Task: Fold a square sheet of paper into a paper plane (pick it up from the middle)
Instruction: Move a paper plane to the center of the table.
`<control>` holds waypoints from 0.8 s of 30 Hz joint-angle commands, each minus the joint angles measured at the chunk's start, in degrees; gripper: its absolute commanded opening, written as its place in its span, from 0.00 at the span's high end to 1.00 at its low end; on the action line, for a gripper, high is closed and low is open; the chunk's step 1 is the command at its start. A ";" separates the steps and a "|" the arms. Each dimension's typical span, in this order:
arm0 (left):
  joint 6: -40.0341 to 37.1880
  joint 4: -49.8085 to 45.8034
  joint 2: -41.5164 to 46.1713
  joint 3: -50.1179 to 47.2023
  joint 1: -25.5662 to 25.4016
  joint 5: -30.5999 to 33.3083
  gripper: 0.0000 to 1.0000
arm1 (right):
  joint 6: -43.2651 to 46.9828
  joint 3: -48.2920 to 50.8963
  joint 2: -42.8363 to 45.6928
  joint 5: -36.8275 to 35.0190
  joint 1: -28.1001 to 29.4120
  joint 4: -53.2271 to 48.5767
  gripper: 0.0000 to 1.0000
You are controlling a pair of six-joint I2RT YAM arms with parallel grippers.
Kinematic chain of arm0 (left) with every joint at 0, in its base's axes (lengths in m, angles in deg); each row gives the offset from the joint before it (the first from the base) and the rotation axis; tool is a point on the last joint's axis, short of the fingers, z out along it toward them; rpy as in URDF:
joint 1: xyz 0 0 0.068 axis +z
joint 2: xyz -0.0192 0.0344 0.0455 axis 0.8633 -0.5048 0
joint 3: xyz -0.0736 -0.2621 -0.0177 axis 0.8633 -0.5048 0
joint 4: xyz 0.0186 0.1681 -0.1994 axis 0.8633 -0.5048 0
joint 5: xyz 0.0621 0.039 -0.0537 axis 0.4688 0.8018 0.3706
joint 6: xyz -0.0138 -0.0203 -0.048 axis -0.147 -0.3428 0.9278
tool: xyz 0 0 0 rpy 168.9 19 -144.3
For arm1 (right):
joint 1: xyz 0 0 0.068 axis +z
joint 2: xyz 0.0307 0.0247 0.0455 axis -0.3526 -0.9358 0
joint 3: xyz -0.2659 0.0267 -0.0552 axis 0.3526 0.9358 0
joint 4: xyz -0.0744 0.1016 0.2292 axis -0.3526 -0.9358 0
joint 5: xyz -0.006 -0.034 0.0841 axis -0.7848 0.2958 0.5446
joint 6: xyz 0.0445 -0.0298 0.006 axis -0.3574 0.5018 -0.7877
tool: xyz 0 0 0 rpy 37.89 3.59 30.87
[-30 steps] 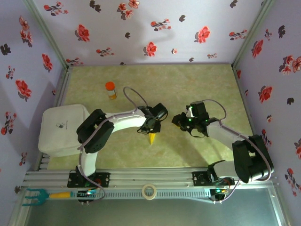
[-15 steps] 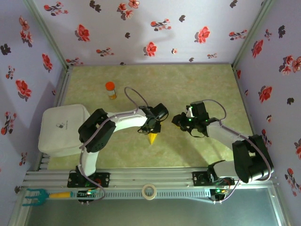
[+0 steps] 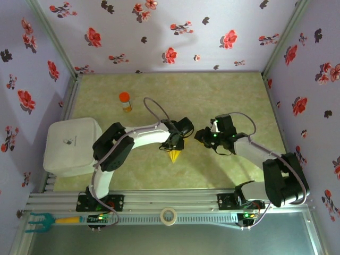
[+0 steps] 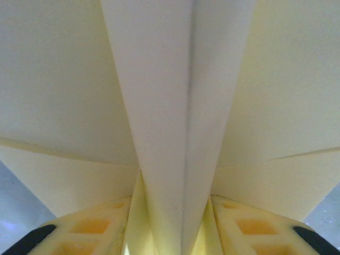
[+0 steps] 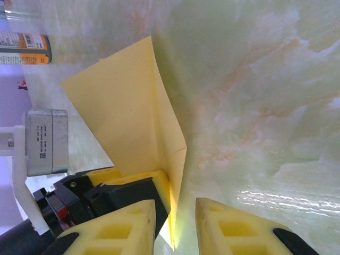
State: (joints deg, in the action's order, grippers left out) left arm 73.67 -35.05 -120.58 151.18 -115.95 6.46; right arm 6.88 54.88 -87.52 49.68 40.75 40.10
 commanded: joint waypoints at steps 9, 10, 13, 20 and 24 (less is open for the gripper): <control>4.77 -7.26 -3.22 1.50 -0.55 3.68 0.57 | 3.25 0.69 4.82 -2.17 -1.16 -5.26 0.73; 4.89 -7.69 -2.97 2.02 -0.59 3.96 0.57 | 3.26 0.60 5.09 -2.20 -1.22 -5.37 0.73; 4.86 -8.73 -0.90 3.55 -0.77 4.55 0.56 | 3.85 0.13 6.21 -3.45 -1.40 -6.49 0.72; 5.60 -8.91 4.61 4.40 -0.95 5.95 0.54 | 7.49 -2.98 10.86 -12.62 -2.11 -13.25 0.68; 5.35 -8.84 7.62 3.64 -0.92 6.41 0.53 | 9.88 -5.14 12.37 -18.21 -2.74 -16.97 0.65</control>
State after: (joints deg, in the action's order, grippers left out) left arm 78.00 -42.09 -116.80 154.08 -116.44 10.50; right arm 13.44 52.19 -76.53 37.94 38.63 27.60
